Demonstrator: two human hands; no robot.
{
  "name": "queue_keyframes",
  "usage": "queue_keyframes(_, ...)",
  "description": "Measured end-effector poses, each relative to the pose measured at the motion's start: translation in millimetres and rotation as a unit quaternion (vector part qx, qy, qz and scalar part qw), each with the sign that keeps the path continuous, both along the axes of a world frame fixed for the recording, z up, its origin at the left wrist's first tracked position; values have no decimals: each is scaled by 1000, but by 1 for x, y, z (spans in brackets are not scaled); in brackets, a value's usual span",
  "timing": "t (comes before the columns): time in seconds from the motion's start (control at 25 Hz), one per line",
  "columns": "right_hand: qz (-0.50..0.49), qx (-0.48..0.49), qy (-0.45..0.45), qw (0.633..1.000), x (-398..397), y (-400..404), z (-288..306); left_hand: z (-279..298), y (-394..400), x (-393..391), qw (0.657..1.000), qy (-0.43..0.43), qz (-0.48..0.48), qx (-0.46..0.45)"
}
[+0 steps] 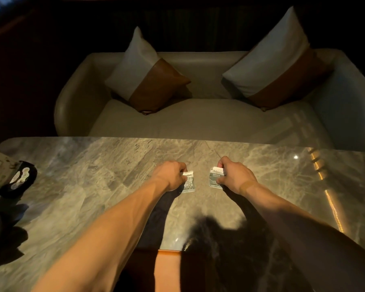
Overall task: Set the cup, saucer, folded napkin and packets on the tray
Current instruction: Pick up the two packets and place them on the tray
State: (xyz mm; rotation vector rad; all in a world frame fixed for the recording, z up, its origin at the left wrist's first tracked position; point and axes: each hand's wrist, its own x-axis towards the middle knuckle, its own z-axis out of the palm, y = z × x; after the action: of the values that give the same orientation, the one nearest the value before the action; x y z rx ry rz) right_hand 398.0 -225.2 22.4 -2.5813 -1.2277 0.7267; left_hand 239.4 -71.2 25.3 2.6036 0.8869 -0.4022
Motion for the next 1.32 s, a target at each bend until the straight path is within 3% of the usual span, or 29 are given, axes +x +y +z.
queue_keyframes(0.4, -18, 63, 70, 995, -13, -42, 26, 31, -33, -51, 982, -105, 140, -65)
queue_keyframes(0.56, -40, 97, 148, 983, -42, -60, 28, 40, -49, -81, 962, -159, 183, -128)
queue_keyframes(0.92, -97, 142, 250, 953, -141, -114, 16, 37, -71, -144, 956, -117, 100, -249)
queue_keyframes(1.32, -41, 40, 71, 996, -192, -145, 3, 14, -105, -176, 970, -36, 7, -240)
